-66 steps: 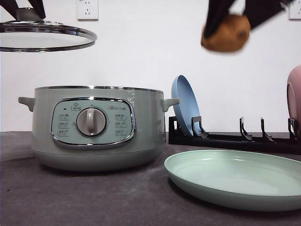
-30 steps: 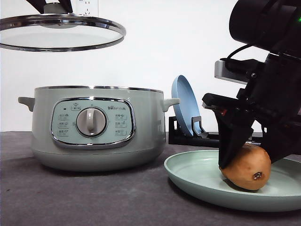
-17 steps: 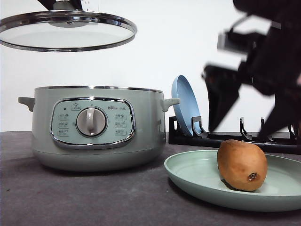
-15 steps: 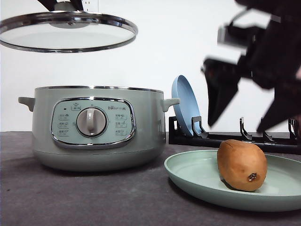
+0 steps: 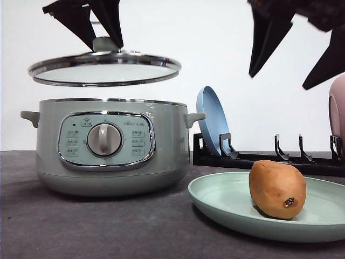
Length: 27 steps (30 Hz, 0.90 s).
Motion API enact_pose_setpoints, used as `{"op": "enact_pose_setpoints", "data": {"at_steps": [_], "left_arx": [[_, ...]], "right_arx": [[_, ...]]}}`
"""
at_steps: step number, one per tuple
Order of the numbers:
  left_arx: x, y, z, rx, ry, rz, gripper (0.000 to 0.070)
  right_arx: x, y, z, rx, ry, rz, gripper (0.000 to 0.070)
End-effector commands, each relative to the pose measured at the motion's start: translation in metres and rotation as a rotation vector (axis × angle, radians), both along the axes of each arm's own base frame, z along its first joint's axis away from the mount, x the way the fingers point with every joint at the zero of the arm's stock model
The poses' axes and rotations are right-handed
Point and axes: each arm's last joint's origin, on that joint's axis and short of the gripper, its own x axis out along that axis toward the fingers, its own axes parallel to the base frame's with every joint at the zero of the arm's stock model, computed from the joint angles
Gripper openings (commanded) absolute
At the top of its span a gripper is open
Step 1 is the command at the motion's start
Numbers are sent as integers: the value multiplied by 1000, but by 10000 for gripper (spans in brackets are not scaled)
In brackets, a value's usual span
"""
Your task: Transfer potato from steamer to green plate
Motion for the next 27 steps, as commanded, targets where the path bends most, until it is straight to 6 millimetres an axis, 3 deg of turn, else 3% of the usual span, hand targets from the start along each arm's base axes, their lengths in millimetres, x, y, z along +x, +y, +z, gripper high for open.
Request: {"op": "enact_pose_setpoints", "data": {"at_steps": [1,9,27], "left_arx": [[6,-5,3,-8,-40,-15,1],[19,-12,-12,5,-17,-22,1],[24,-22,-22,11,-3,-41,1]], "right_arx": [[-1,0,6,2,-23,6,592],[-8,-4,12,17,-52,1,592],[-9,-5,10,2,-30,2,592]]}}
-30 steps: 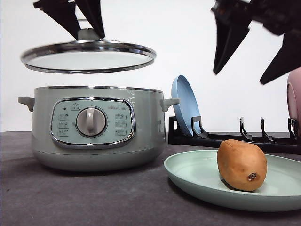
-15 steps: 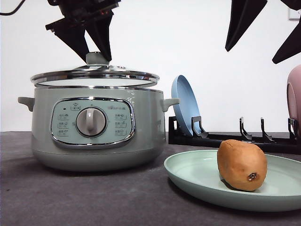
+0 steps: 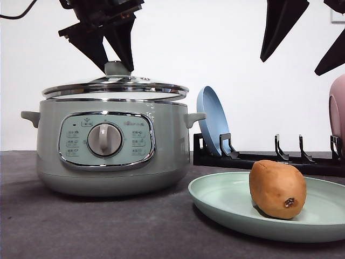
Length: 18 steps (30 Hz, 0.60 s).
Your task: Transfer potato from steamer to green plate
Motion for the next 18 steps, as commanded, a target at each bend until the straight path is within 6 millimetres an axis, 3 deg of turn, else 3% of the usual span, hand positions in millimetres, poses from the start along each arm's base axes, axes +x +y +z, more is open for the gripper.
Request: {"op": "enact_pose_setpoints", "data": {"at_steps": [1,18], "left_arx": [[3,-6,5,-16,-36,-19,1],[10,-8,-11,55,4,-8,1]], "right_arx": [[1,2,3,-4,-12,8,592],[1,2,3,-7,-12,10,592]]}}
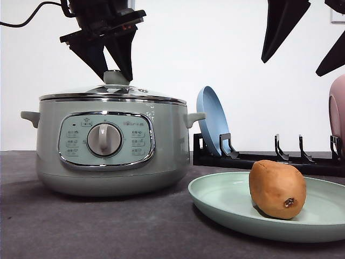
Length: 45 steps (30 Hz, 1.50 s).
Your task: Transfer potato from steamer to green plate
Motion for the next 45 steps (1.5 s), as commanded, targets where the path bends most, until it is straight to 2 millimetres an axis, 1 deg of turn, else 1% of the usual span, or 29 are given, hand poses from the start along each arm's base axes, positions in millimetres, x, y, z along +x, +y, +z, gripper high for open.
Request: {"op": "enact_pose_setpoints", "data": {"at_steps": [1,5,6,7,9,11,12,13,16,21,26,30,37,42,45], "left_arx": [[8,-5,-3,6,-9,-17,1],[8,-6,-6,10,3,-18,2],[8,-6,-6,13,9,-18,11],[7,-5,-6,16,15,-18,42],[7,-5,-7,18,20,-18,176],[7,-5,-6,16,20,-15,340],[6,-5,-6,14,21,-11,408],[6,-5,-5,10,21,-6,461],[4,-4,-1,2,9,-2,514],[-4,0,13,-20,-33,-1,515],[-21,8,38,-55,-95,3,514],[-40,17,58,-93,-126,-13,508],[-81,34,88,-191,-120,-84,508],[-107,44,100,-240,-84,-130,497],[-120,50,104,-248,-53,-143,457]], "right_arx": [[1,2,3,-6,-13,10,592],[1,2,3,-6,-13,11,591],[1,2,3,-6,-13,11,592],[1,2,3,-6,-13,11,592],[1,2,3,-6,-13,11,591],[1,2,3,-7,-14,12,591],[1,2,3,-7,-14,13,591],[1,2,3,-7,-13,15,591],[1,2,3,-5,-11,19,592],[0,2,3,-9,-4,20,591],[0,2,2,-15,-1,34,591],[-1,3,2,-2,8,67,592],[-3,5,2,51,43,164,591],[-4,7,2,83,71,228,591],[-6,7,1,89,90,246,591]]}}
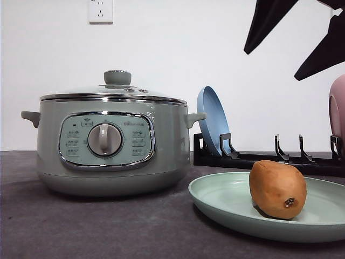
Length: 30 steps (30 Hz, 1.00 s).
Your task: Transfer potato from steamer to green plate
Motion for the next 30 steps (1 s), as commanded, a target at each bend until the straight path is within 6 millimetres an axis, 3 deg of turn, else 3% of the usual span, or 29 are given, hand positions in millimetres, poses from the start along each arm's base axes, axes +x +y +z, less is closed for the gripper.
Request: {"op": "enact_pose_setpoints", "data": {"at_steps": [1,7,17,18,20,22,23,30], "left_arx": [[-3,0,5,-7,-1,-8,455],[-16,7,5,22,59,-8,455],[-19,8,3,37,88,-8,435],[-19,8,3,37,88,-8,402],[-19,8,3,37,88,-8,242],[-19,8,3,37,88,-8,33],[-19,8,3,37,88,-8,4],[-18,8,3,33,81,-7,9]], "right_arx": [[0,2,3,-1,-4,25,591],[-2,2,1,13,33,67,591],[-4,4,1,53,63,121,575],[-4,3,1,52,64,121,541],[-4,3,1,49,62,123,321],[-4,3,1,45,57,129,77],[-4,3,1,45,56,130,21],[-4,4,2,48,51,129,0]]}}
